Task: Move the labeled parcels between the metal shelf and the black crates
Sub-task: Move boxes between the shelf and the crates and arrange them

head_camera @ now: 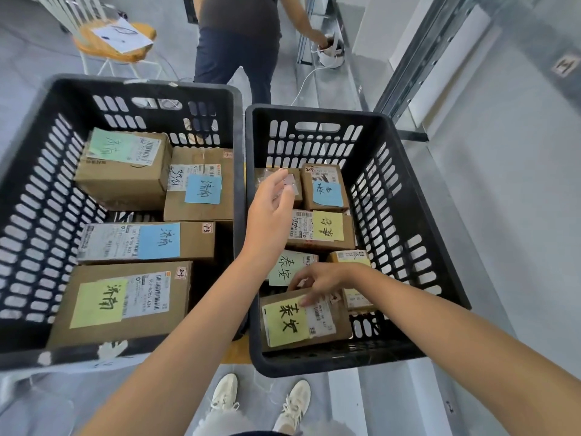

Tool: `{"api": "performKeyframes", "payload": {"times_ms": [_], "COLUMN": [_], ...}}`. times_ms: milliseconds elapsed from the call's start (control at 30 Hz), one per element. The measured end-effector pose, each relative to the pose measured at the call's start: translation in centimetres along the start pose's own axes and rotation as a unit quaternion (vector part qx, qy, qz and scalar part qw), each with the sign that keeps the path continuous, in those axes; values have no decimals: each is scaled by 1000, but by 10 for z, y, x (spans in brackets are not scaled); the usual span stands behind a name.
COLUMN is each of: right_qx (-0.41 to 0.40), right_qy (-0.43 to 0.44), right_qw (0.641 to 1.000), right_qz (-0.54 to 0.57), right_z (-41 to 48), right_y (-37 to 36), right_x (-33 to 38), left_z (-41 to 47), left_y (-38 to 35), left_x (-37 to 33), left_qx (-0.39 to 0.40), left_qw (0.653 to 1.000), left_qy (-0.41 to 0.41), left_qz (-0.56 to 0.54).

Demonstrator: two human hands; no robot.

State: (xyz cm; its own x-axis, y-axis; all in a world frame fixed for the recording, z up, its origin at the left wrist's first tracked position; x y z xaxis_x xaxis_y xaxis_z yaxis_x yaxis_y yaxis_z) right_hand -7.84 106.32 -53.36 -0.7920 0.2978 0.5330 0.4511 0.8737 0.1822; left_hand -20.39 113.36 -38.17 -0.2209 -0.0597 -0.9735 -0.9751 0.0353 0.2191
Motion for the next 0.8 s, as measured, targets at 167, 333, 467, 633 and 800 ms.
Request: {"api": "performKeyframes", "payload": {"times_ms": [167, 333, 467, 633, 800], "right_qx": [38, 66, 40, -37, -69], "right_qy": [-4, 9, 23, 34, 41], "right_qw": [997, 995, 984, 994, 996], "right_qz": [60, 80, 170, 98, 43], "right_z": [-6, -7, -5, 3, 13], "right_y": [8, 7, 8, 6, 5], "right_x": [-2, -3, -15, -29, -18], "left_z": [0, -1, 0, -1, 0], "left_y": [1, 0, -1, -2, -2], "left_x": [0, 0, 0, -1, 0], "left_qx": [-2, 3, 5, 6, 9], "left_qw": [1000, 1000, 1000, 1000, 1000], "left_qy": [-1, -4, -9, -9, -7], "left_qz": [3, 8, 17, 18, 22]}}
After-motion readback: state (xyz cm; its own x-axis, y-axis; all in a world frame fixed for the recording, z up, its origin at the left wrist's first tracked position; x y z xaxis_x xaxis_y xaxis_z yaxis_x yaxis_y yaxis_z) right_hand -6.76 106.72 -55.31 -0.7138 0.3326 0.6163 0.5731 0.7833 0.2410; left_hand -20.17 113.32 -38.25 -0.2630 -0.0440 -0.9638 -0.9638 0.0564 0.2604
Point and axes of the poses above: each hand's wrist, its own z-axis towards the middle knuckle, its own y-axis out of the back of the hand, x = y × z, the point moved 9 cm from there along z, towards the middle knuckle, and after that the axes turned 8 degrees about z, right-handed, at the moved point
